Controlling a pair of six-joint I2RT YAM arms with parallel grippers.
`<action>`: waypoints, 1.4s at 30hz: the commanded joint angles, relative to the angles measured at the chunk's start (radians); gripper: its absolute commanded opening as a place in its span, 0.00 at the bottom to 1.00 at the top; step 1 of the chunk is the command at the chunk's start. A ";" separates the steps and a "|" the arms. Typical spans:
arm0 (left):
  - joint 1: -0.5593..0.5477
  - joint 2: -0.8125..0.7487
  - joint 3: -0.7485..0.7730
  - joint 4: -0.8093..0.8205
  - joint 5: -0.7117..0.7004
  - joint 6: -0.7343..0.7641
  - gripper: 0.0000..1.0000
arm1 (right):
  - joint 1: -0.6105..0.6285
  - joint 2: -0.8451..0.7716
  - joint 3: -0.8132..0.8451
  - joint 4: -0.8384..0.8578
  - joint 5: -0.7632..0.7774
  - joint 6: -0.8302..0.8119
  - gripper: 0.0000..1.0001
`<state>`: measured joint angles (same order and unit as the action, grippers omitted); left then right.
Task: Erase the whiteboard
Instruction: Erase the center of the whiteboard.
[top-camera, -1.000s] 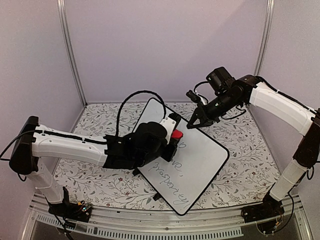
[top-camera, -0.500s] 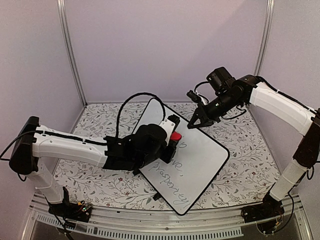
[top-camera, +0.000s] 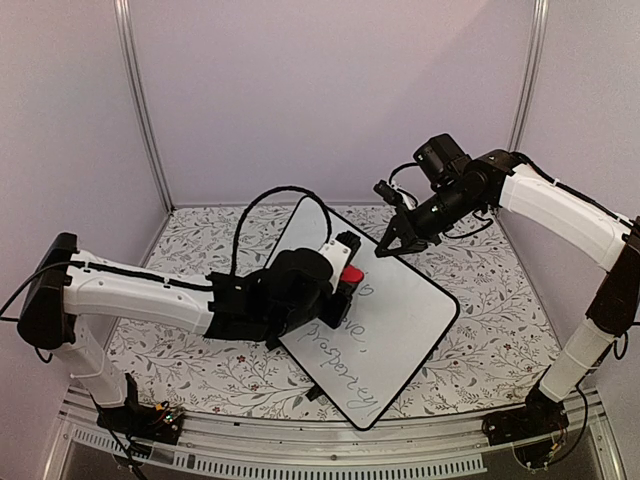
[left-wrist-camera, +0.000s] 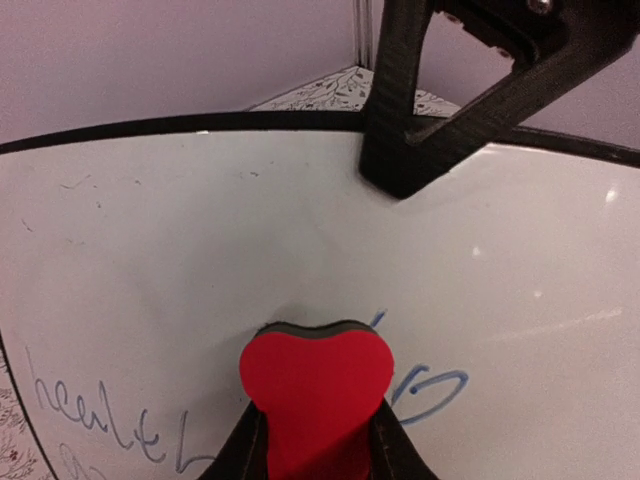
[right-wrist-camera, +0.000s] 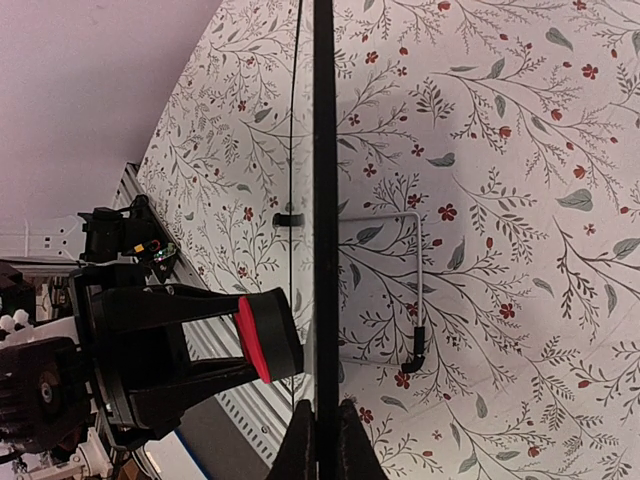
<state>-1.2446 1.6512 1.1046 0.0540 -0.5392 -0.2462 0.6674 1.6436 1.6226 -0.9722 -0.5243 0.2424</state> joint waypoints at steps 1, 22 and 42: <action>-0.012 0.033 0.051 0.002 0.036 0.032 0.00 | 0.001 -0.027 0.013 0.049 -0.037 -0.014 0.00; -0.007 0.024 -0.036 0.001 0.045 -0.027 0.00 | 0.001 -0.027 0.014 0.049 -0.037 -0.012 0.00; -0.015 -0.027 -0.169 0.074 0.093 -0.067 0.00 | 0.001 -0.018 0.019 0.045 -0.036 -0.011 0.00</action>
<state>-1.2453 1.6230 0.9665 0.1612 -0.4900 -0.3145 0.6601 1.6436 1.6222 -0.9752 -0.5182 0.2386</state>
